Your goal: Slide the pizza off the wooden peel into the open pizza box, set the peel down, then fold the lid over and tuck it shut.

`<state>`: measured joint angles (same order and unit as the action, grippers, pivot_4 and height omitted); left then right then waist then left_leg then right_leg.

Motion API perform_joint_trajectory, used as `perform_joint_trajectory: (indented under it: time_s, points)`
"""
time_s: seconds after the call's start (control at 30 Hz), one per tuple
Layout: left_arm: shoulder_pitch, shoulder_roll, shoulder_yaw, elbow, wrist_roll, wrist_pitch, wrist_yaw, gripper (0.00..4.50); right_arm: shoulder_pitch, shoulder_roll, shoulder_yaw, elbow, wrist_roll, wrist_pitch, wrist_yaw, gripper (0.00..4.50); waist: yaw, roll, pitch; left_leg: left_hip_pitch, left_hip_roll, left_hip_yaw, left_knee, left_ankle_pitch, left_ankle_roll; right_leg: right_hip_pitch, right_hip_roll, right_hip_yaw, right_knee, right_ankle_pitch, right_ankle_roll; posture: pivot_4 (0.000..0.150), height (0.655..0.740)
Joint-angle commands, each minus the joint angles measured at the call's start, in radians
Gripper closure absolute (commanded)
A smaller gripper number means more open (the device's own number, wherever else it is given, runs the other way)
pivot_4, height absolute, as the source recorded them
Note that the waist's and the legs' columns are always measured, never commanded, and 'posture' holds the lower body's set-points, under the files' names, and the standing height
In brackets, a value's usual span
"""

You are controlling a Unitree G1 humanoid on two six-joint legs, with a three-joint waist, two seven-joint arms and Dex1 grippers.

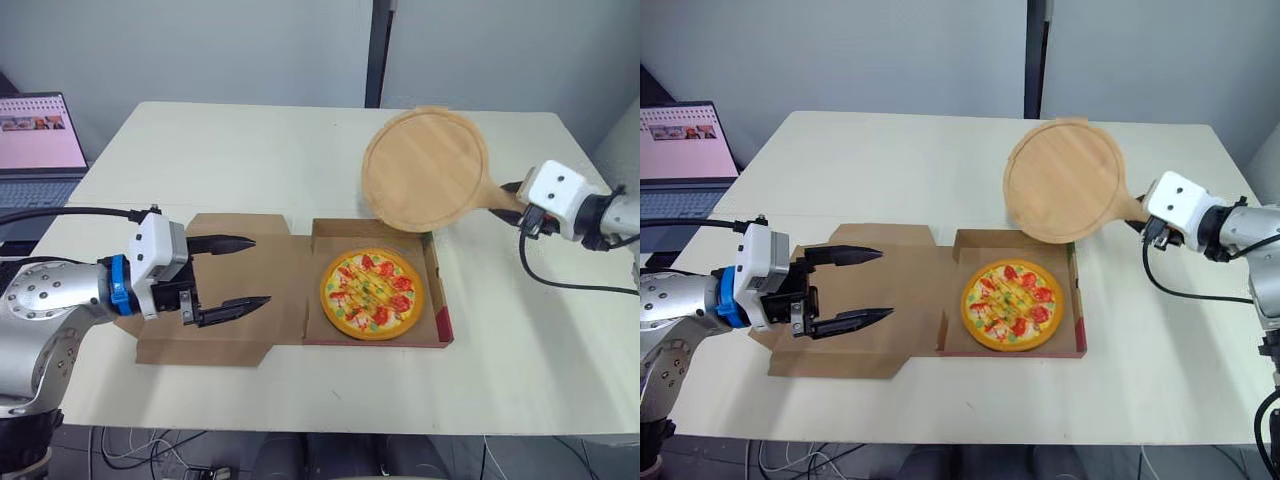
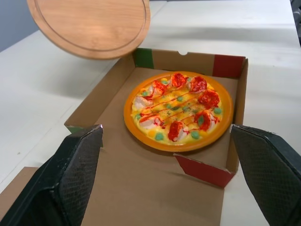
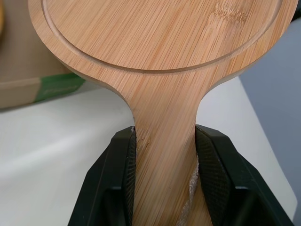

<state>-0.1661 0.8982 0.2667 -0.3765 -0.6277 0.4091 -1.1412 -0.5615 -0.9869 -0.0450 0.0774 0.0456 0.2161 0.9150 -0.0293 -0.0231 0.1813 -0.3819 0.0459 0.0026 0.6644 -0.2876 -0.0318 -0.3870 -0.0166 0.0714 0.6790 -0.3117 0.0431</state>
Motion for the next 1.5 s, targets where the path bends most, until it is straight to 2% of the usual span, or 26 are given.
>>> perform_joint_trajectory:
  time_s: [0.03, 0.23, 0.4, 0.6, 0.83, 0.97, 1.0, 1.1, 1.17, 1.23, 1.37, 1.5]
  points:
    - [-0.051, -0.014, -0.010, -0.006, -0.023, 0.014, 0.030, 0.00, 0.046, -0.048, -0.158, -0.058, 0.067, 0.071, -0.012, 2.96, 0.005, 0.000, 0.000, 0.000, 0.000, 0.000, 0.000, 0.000, 0.000, 0.000, 0.000, 0.000, 0.000, 0.000, 0.000, 0.150, 0.7368]
    - [-0.179, -0.066, -0.065, -0.007, -0.060, 0.066, 0.078, 0.00, 0.322, -0.019, -0.382, -0.267, 0.160, 0.356, -0.039, 2.96, 0.012, -0.001, 0.000, 0.000, -0.001, -0.001, 0.000, 0.000, 0.000, 0.002, -0.002, -0.001, 0.000, 0.001, 0.002, 0.150, 0.7368]
    - [-0.309, -0.105, -0.131, 0.018, -0.075, 0.096, 0.068, 0.00, 0.535, 0.069, -0.521, -0.417, 0.237, 0.627, -0.090, 2.96, 0.009, 0.000, -0.001, 0.000, -0.004, -0.001, 0.001, 0.000, 0.000, 0.003, 0.000, 0.000, 0.000, 0.001, 0.002, 0.150, 0.7368]
    - [-0.336, -0.103, -0.172, -0.005, -0.110, 0.110, -0.012, 0.00, 0.627, 0.158, -0.539, -0.467, 0.256, 0.752, -0.184, 2.96, -0.010, 0.001, -0.001, 0.001, -0.001, 0.000, 0.001, 0.000, -0.001, 0.003, 0.003, 0.002, 0.000, 0.001, 0.002, 0.150, 0.7368]
    - [-0.358, -0.113, -0.182, -0.019, -0.141, 0.140, -0.025, 0.00, 0.643, 0.230, -0.496, -0.412, 0.251, 0.761, -0.278, 2.96, -0.006, 0.001, -0.001, 0.001, -0.002, 0.000, 0.001, 0.001, -0.001, 0.003, 0.004, 0.002, 0.000, 0.001, 0.002, 0.150, 0.7368]
    - [-0.353, -0.101, -0.185, -0.027, -0.143, 0.149, -0.038, 0.00, 0.661, 0.231, -0.498, -0.404, 0.275, 0.785, -0.276, 2.96, -0.005, 0.001, -0.001, 0.000, -0.002, 0.000, 0.001, 0.001, -0.001, 0.003, 0.004, 0.002, 0.000, 0.001, 0.002, 0.150, 0.7368]
    - [-0.350, -0.101, -0.184, -0.029, -0.144, 0.151, -0.041, 0.00, 0.670, 0.225, -0.501, -0.402, 0.276, 0.781, -0.271, 2.25, -0.004, 0.001, -0.001, 0.000, -0.002, 0.000, 0.001, 0.001, -0.001, 0.003, 0.004, 0.002, 0.000, 0.001, 0.002, 0.150, 0.7368]
    - [-0.340, -0.099, -0.178, -0.036, -0.142, 0.148, -0.048, 0.00, 0.681, 0.199, -0.532, -0.402, 0.288, 0.775, -0.254, 1.39, -0.003, 0.001, -0.001, 0.000, -0.002, 0.000, 0.001, 0.001, -0.001, 0.003, 0.004, 0.002, 0.000, 0.001, 0.002, 0.150, 0.7368]
    - [-0.334, -0.098, -0.173, -0.039, -0.142, 0.147, -0.050, 0.00, 0.684, 0.177, -0.549, -0.396, 0.298, 0.756, -0.237, 0.57, -0.003, 0.001, -0.001, 0.000, -0.002, 0.000, 0.001, 0.001, -0.001, 0.003, 0.004, 0.002, 0.000, 0.001, 0.002, 0.150, 0.7368]
    - [-0.319, -0.095, -0.158, -0.044, -0.137, 0.146, -0.039, 0.00, 0.685, 0.134, -0.548, -0.399, 0.300, 0.700, -0.199, 0.02, -0.003, 0.001, -0.002, 0.000, -0.002, 0.001, 0.001, 0.001, -0.001, 0.003, 0.005, 0.002, 0.000, 0.001, 0.002, 0.150, 0.7368]
    - [-0.242, -0.087, -0.087, -0.056, -0.123, 0.159, 0.047, 0.00, 0.609, 0.078, -0.475, -0.400, 0.309, 0.529, -0.109, 0.02, -0.012, 0.001, -0.002, 0.001, 0.000, 0.001, 0.001, 0.001, -0.001, 0.003, 0.006, 0.003, -0.001, 0.001, 0.002, 0.150, 0.7368]
    - [-0.059, -0.086, 0.040, -0.116, -0.137, 0.190, 0.146, 0.00, 0.448, 0.064, -0.357, -0.387, 0.358, 0.417, 0.002, 0.02, -0.022, 0.001, -0.002, 0.002, 0.001, -0.001, 0.001, 0.001, -0.001, 0.003, 0.007, 0.003, 0.000, 0.001, 0.002, 0.150, 0.7368]
